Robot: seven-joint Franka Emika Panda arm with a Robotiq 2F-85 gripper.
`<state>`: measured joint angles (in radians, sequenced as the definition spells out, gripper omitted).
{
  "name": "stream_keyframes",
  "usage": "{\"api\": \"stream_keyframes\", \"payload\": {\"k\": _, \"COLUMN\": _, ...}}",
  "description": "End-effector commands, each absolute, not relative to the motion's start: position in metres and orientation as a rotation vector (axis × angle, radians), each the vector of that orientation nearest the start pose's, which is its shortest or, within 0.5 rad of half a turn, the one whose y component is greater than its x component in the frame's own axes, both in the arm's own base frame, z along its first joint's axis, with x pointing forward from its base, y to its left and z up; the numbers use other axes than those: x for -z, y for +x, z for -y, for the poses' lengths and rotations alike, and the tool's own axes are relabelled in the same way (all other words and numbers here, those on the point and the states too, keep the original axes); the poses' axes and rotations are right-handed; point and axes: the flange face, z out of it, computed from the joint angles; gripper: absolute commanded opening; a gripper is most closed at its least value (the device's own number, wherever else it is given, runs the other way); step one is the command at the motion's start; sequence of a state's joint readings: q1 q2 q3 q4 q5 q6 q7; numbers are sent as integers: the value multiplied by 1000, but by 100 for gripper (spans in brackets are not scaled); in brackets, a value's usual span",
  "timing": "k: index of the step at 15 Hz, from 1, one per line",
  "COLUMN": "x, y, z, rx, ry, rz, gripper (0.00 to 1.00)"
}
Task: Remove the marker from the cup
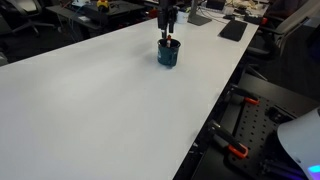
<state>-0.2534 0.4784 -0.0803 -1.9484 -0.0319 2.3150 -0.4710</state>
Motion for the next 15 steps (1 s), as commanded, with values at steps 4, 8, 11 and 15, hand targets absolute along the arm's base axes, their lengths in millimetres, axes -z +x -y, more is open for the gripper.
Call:
{"api": "stream_keyframes", "payload": {"k": 4, "x": -221, "y": 575, "z": 197, "rx": -209, "ry": -3130, "rz": 300, "gripper": 60}}
{"api": "stream_keyframes", "payload": {"k": 8, "x": -220, "y": 574, "z": 197, "rx": -212, "ry": -3129, "rz": 297, "gripper": 58}}
{"api": "stream_keyframes", "payload": {"k": 11, "x": -219, "y": 574, "z": 198, "rx": -214, "ry": -3128, "rz": 295, "gripper": 41}}
{"api": "stream_keyframes", "payload": {"k": 15, "x": -219, "y": 573, "z": 198, "rx": -214, "ry": -3128, "rz": 293, "gripper": 12}}
